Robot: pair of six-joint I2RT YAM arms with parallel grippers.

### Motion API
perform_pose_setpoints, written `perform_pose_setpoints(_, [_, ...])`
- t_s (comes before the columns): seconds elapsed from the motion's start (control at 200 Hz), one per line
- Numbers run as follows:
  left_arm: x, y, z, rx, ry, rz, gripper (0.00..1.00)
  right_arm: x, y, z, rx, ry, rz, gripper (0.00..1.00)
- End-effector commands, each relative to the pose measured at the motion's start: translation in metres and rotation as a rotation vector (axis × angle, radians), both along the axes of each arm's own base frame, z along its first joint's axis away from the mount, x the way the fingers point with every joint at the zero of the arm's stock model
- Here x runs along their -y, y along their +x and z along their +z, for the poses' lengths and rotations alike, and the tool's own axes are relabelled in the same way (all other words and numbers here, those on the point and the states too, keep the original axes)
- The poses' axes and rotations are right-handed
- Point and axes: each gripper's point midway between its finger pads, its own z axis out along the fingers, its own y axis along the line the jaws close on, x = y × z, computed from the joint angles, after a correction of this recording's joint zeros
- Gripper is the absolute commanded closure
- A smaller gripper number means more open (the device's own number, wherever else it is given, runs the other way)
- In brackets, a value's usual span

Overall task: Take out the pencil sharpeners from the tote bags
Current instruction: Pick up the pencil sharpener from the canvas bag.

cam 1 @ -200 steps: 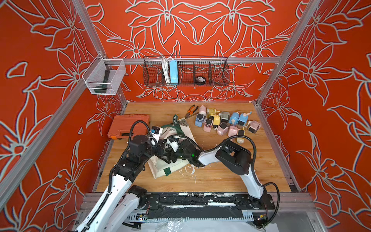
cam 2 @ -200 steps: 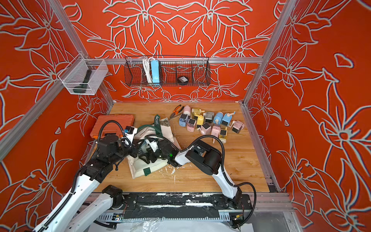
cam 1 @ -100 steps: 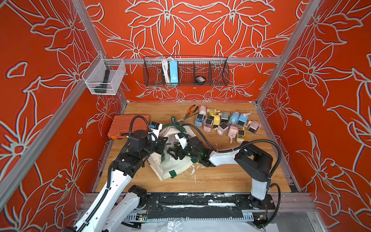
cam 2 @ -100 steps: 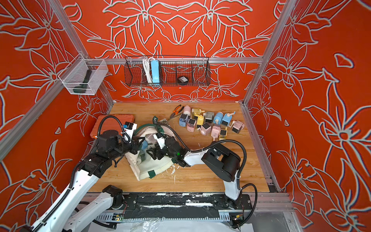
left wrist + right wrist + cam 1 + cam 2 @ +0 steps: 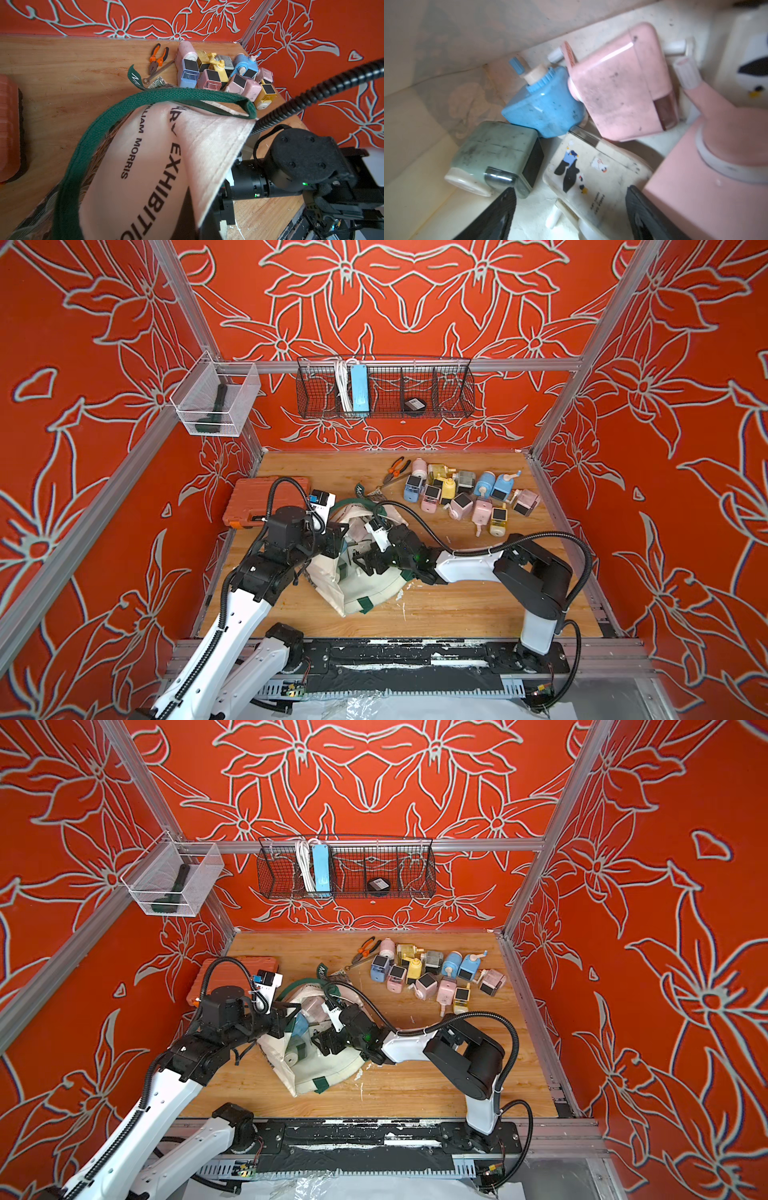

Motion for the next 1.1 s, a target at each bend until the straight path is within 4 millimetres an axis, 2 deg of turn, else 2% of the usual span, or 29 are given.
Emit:
perform_pose_setpoints(0.0, [0.009, -0.002, 0.011, 0.044, -0.044, -0.039, 1.0, 0.032, 0.008, -0.039, -0.102, -0.174, -0.15, 0.14])
perform_pose_setpoints(0.145, [0.009, -0.002, 0.008, 0.043, -0.048, -0.04, 1.0, 0.022, 0.013, -0.052, -0.14, -0.192, -0.159, 0.13])
perform_pose_setpoints(0.31, [0.009, -0.002, 0.005, 0.038, -0.043, -0.04, 1.0, -0.002, 0.018, -0.047, -0.114, -0.19, -0.165, 0.02])
perform_pose_setpoints(0.415, [0.01, -0.002, 0.003, 0.028, -0.05, -0.045, 1.0, -0.014, 0.02, -0.054, -0.104, -0.245, -0.158, 0.02])
perform_pose_setpoints(0.641, [0.009, -0.004, 0.001, 0.03, -0.048, -0.042, 1.0, -0.005, 0.017, -0.088, -0.11, -0.38, -0.175, 0.02])
perform_pose_setpoints(0.721, [0.009, -0.004, -0.001, 0.029, -0.049, -0.041, 1.0, 0.0, 0.016, -0.092, -0.102, -0.409, -0.166, 0.06])
perform_pose_setpoints(0.841, [0.007, -0.001, -0.004, 0.022, -0.039, -0.03, 1.0, -0.005, 0.014, -0.076, -0.069, -0.355, -0.135, 0.18])
perform_pose_setpoints(0.961, [0.001, 0.002, -0.007, 0.029, -0.016, 0.008, 1.0, -0.015, 0.004, -0.042, -0.049, -0.287, -0.054, 0.25])
perform_pose_setpoints(1.091, [-0.006, 0.007, -0.009, 0.042, 0.0, 0.049, 1.0, -0.015, -0.012, -0.003, -0.01, -0.232, 0.045, 0.28])
